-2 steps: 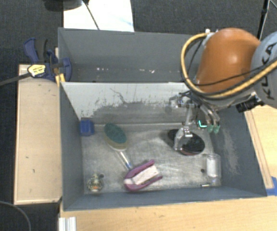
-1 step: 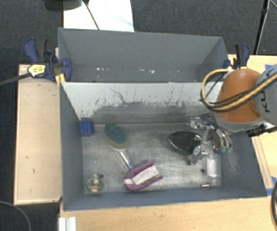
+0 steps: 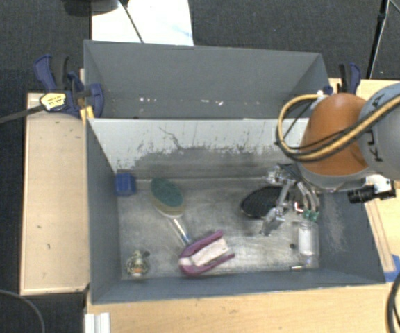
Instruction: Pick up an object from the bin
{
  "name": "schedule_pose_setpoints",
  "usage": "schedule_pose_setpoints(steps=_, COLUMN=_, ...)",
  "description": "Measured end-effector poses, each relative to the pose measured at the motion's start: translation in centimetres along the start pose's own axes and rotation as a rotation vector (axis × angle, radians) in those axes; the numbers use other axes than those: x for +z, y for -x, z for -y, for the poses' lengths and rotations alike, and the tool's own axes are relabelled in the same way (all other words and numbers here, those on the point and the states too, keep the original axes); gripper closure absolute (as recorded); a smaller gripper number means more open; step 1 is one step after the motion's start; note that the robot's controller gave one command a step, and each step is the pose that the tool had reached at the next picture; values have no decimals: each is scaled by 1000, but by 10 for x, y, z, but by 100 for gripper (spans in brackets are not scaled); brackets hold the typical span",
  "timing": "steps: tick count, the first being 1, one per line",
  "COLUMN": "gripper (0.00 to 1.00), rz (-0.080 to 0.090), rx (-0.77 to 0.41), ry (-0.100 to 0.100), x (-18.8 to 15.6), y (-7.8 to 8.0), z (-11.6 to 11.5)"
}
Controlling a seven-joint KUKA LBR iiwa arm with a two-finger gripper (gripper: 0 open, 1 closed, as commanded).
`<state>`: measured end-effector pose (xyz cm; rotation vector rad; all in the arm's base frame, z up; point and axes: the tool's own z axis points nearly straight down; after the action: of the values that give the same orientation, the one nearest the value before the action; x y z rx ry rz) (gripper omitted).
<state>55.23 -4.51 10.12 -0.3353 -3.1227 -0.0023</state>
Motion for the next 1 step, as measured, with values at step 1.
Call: schedule_pose_setpoints(steps=1, gripper=0, rz=6, rx=73, ry=0, x=1, y=4, z=2)
